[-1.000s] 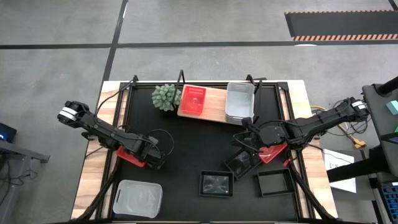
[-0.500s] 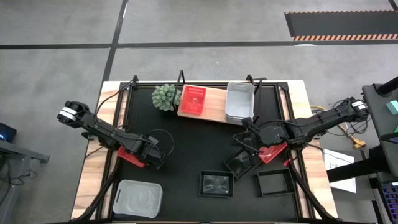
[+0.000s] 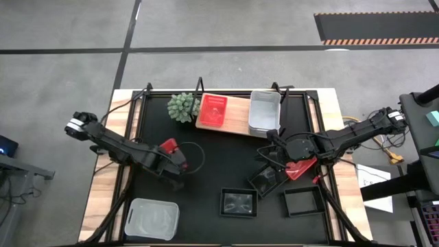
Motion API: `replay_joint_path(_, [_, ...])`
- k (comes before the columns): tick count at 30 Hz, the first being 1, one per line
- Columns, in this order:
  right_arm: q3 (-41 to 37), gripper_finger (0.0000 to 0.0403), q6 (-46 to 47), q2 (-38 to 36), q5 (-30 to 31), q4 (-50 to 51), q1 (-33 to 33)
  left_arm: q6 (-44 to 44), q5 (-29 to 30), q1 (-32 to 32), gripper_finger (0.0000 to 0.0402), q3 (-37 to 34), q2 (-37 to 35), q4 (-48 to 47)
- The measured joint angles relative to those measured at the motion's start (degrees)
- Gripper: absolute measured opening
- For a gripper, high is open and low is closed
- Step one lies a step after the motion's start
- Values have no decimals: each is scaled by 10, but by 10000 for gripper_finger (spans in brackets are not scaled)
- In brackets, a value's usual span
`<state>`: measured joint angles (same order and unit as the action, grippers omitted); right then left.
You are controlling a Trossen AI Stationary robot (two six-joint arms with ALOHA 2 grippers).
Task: Stack baskets on shelf by color
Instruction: Stack the left red basket on top of the red basket on the shelf
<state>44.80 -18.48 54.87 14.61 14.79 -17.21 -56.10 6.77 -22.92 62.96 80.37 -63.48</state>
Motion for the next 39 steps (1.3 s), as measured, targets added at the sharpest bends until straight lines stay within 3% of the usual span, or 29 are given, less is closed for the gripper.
replay_joint_path(5, [0,27,0,0,0,0,0,115,58,-1,0,104,57,-1])
replay_joint_path(11, [0,27,0,0,0,0,0,292,87,-1,0,232,148,0])
replay_joint_path(17, [0,27,1,0,0,5,0,439,134,0,0,314,201,-15])
replay_joint_path(26, [0,27,9,0,0,15,0,504,191,40,0,340,195,-33])
replay_joint_path(30, [0,27,10,-3,0,29,0,573,193,68,0,340,189,-31])
replay_joint_path(39, [0,27,50,-28,0,63,0,688,208,188,0,352,188,-30])
